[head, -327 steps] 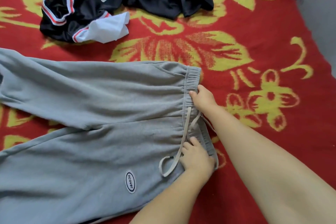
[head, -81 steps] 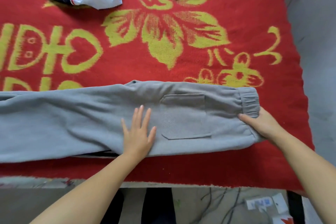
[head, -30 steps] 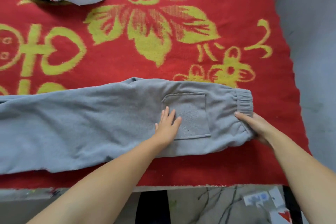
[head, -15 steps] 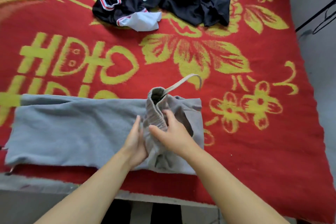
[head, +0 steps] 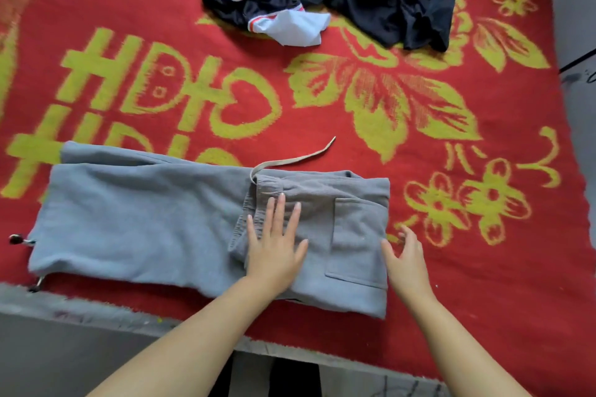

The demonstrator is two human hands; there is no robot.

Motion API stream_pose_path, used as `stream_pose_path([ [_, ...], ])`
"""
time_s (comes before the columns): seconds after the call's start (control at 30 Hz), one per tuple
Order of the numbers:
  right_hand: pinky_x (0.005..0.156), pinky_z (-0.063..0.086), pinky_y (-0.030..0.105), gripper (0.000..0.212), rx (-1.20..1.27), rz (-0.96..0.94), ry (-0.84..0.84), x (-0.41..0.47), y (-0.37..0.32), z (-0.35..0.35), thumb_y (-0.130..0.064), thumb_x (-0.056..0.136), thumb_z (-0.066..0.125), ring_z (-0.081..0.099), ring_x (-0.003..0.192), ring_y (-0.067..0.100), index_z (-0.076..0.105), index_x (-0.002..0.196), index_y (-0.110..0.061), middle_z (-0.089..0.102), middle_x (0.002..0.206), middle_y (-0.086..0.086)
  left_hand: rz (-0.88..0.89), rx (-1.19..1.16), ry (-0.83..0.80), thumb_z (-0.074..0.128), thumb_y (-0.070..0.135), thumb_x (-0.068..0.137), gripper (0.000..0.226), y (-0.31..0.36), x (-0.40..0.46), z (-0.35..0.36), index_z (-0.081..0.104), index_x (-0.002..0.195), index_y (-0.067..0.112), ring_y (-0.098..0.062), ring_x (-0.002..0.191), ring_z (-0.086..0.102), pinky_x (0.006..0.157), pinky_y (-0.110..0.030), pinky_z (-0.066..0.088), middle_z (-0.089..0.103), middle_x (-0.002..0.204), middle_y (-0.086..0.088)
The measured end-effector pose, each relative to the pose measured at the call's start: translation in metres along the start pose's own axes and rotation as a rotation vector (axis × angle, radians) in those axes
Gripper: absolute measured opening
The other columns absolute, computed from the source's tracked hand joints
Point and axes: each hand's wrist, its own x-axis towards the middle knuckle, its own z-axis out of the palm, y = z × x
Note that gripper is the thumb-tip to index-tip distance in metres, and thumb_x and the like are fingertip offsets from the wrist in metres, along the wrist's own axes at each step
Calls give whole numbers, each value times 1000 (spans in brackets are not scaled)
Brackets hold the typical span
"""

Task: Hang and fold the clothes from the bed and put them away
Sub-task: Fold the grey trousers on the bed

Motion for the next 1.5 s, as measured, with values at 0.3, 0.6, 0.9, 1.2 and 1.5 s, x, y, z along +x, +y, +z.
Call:
stream_pose_path([
  [0.3, 77, 53, 32, 27, 492, 221, -323, 20, 6, 3, -18, 88, 66, 68, 96, 18, 58, 113, -21, 68, 113, 6, -52, -308, -289, 26, 51, 100, 62, -19, 10, 20, -2, 152, 32, -6, 143, -22, 113, -49, -14, -21, 157, 13],
  [0.6, 81, 50, 18, 39, 474, -396, -556, -64, -192, 10, -24, 79, 63, 62, 99, 2, 52, 117, -22, 67, 105, -7, -431, -1497, -174, 33, 34, 103, 44, -40, -9, -80, 49, 137, 10, -15, 128, 48, 99, -15, 40, 47, 143, -9],
  [0.9, 82, 55, 36, 42, 340, -412, -680, -137, -338, 209, -29, 89, 59, 64, 85, 7, 39, 127, -24, 65, 93, -3, -627, -1900, 13, 34, 48, 97, 53, -259, -51, -148, 68, 108, 9, -23, 85, 69, 76, -30, 56, 66, 113, -4],
  [1.2, 111, 27, 29, 44, -123, -622, -238, -112, -294, 258, -10, 95, 47, 37, 136, 21, 45, 140, -10, 45, 143, 5, -451, -491, 455, 47, 24, 97, 51, -347, -39, -128, 36, 146, 13, -24, 143, 25, 117, -44, 16, 33, 153, -9],
  [1.5, 106, -16, 69, 57, -953, -815, -254, -51, -235, 262, -52, 100, 20, -39, 135, 19, -14, 144, -39, -30, 150, -10, -227, 180, 188, 20, 53, 95, 65, -326, -7, -62, 11, 153, 27, -20, 148, -6, 108, -64, -10, -10, 158, -4],
])
